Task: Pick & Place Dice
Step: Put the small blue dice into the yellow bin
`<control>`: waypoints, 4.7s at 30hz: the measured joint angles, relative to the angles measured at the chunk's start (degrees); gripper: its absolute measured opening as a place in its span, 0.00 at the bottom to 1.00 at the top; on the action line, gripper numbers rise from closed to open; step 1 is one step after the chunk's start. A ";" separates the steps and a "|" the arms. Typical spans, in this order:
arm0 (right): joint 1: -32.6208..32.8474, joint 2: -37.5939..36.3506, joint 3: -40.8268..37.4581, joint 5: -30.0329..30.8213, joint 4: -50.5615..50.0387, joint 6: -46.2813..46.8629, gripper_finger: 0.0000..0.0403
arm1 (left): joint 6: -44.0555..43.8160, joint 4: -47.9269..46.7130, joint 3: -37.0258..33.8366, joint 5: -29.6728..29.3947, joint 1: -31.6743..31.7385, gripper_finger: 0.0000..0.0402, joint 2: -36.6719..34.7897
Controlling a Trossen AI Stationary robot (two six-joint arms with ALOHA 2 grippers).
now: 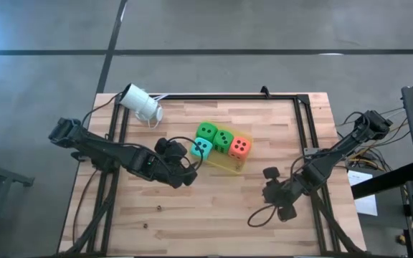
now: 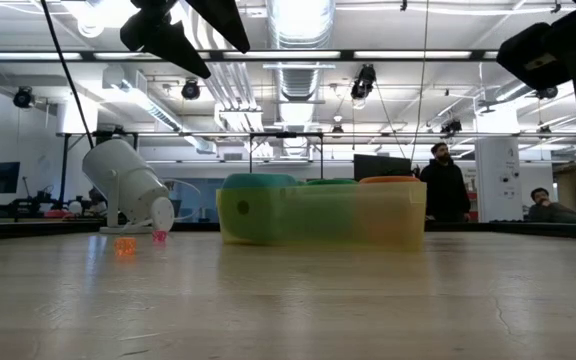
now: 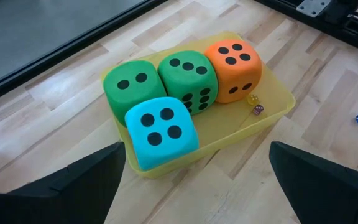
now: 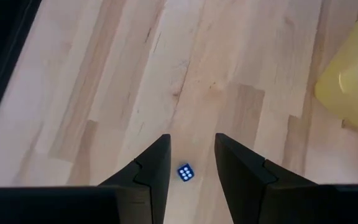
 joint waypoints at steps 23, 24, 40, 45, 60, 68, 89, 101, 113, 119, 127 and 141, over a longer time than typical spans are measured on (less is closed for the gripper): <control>-0.02 1.67 -0.04 5.13 -1.80 39.38 0.28 | 0.15 -0.02 0.00 0.00 0.00 1.00 0.00; -0.02 2.24 -0.04 5.11 -2.37 40.75 0.28 | 0.15 -0.04 0.00 0.02 0.00 1.00 0.02; -0.24 13.46 0.65 -1.19 -3.06 50.55 0.28 | 0.46 -0.06 0.00 0.02 -0.02 1.00 0.00; -0.26 17.09 1.60 -1.25 -3.32 48.83 0.28 | 0.59 -0.02 0.00 0.01 -0.02 1.00 0.00; -0.26 20.77 2.78 -3.05 -3.40 46.27 0.28 | 0.17 -0.02 0.00 0.02 -0.01 1.00 0.02; -0.18 20.74 2.73 -4.51 -4.53 46.25 0.28 | 0.15 -0.01 0.00 0.02 -0.02 1.00 0.00; -0.09 24.92 2.78 -2.69 -3.92 44.77 0.27 | 0.09 -0.02 0.00 0.02 0.00 1.00 0.00; -0.13 25.27 4.99 -0.07 -4.08 41.41 0.11 | 0.00 -0.02 0.00 0.02 -0.02 1.00 0.01; -0.15 25.24 8.20 2.84 -4.62 37.21 0.11 | 1.29 -0.02 0.00 0.02 -0.01 1.00 0.00; -0.15 25.24 12.93 7.57 -10.08 34.70 0.11 | 1.31 -0.01 0.00 0.02 0.00 1.00 0.02; -0.15 25.16 20.24 17.01 -18.72 31.31 0.11 | 1.48 0.00 0.00 0.02 -0.02 1.00 0.00; -8.58 25.11 22.81 29.24 -18.46 15.79 0.11 | 1.46 0.00 0.00 0.02 -0.01 1.00 0.00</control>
